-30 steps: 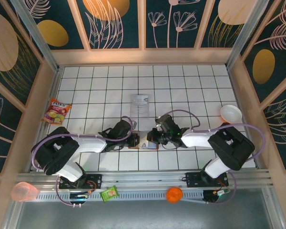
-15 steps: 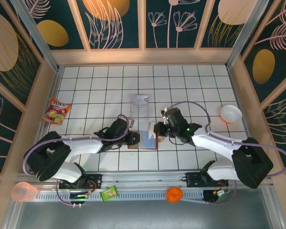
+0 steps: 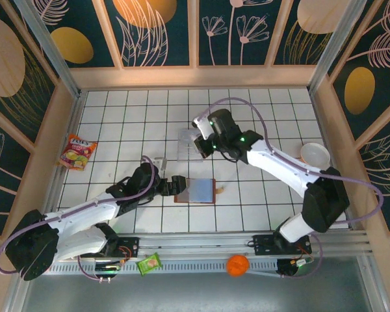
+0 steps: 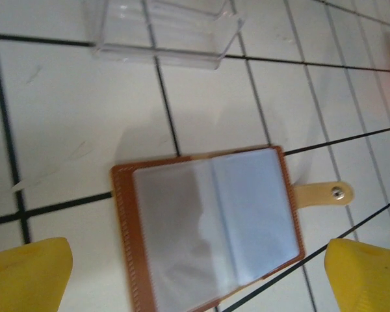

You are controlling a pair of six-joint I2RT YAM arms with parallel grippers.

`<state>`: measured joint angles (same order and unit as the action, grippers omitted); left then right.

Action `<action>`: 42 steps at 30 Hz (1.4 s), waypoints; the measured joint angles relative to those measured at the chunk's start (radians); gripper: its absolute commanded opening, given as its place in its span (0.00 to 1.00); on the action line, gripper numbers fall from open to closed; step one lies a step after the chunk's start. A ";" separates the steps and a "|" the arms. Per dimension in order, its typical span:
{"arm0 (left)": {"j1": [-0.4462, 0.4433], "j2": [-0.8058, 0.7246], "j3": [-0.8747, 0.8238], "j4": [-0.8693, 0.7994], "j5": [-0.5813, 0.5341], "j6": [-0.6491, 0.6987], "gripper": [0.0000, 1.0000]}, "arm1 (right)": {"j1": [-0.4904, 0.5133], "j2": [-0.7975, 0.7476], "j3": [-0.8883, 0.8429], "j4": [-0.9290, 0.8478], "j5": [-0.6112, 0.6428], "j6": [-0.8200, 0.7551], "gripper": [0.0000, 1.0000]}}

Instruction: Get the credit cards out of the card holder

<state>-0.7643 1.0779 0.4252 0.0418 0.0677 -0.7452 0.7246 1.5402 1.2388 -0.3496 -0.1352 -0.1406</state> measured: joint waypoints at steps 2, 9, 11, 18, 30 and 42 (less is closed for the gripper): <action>0.000 -0.026 -0.003 -0.037 -0.012 0.000 0.99 | -0.004 0.056 0.086 -0.064 -0.003 -0.095 0.00; 0.000 -0.087 -0.003 -0.121 -0.063 0.000 0.99 | -0.005 0.248 0.389 -0.270 -0.002 -0.348 0.00; 0.000 -0.091 -0.002 -0.145 -0.079 0.001 0.99 | -0.006 0.308 0.469 -0.319 0.008 -0.409 0.00; 0.000 -0.091 0.049 -0.235 -0.140 0.012 0.99 | -0.029 0.471 0.655 -0.435 0.042 -0.560 0.00; 0.001 -0.074 0.086 -0.294 -0.183 0.011 0.99 | -0.061 0.604 0.764 -0.480 0.073 -0.693 0.00; 0.007 -0.049 0.095 -0.308 -0.185 0.011 0.99 | -0.062 0.656 0.764 -0.479 0.089 -0.754 0.00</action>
<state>-0.7570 1.0286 0.5201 -0.2661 -0.1177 -0.7345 0.6624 2.1963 2.0029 -0.8288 -0.0463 -0.8948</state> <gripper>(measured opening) 0.988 0.052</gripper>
